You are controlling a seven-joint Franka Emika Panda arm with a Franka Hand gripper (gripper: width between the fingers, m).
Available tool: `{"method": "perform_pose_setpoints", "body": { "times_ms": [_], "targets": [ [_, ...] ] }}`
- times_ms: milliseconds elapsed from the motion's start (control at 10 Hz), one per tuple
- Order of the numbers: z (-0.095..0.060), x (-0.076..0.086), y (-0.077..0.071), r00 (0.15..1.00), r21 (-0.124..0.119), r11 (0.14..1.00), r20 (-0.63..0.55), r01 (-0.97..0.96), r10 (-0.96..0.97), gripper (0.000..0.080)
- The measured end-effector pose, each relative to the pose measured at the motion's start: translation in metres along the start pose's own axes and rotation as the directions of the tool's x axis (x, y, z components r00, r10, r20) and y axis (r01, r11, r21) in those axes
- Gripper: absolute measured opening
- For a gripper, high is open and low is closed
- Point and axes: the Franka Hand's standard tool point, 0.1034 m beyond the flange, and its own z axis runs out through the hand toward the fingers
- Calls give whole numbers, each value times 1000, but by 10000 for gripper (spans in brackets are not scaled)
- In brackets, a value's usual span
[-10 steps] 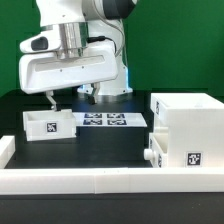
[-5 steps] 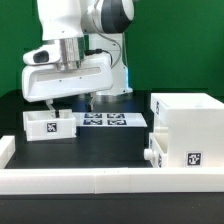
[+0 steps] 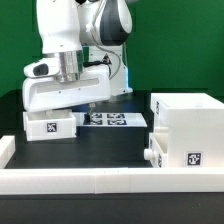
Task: Assemble drawer
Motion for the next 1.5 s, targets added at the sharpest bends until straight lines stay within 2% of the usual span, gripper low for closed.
{"method": "perform_pose_setpoints", "body": {
  "times_ms": [200, 400, 500, 600, 700, 1200, 1300, 1500],
  "targets": [
    [0, 0, 0, 1000, -3, 1000, -2, 0, 0, 649],
    [0, 0, 0, 1000, -2, 1000, -2, 0, 0, 404],
    [0, 0, 0, 1000, -2, 1000, -2, 1, -1, 404],
    [0, 0, 0, 1000, -2, 1000, -2, 1, -1, 202],
    [0, 0, 0, 1000, -2, 1000, -2, 1, -1, 65],
    [-3, 7, -2, 1000, -11, 1000, -11, 15, -16, 44],
    [-6, 14, -4, 1000, -13, 1000, -15, 24, -25, 44],
    [-22, 45, -18, 997, -18, 997, -24, 70, -70, 44]
  ]
}}
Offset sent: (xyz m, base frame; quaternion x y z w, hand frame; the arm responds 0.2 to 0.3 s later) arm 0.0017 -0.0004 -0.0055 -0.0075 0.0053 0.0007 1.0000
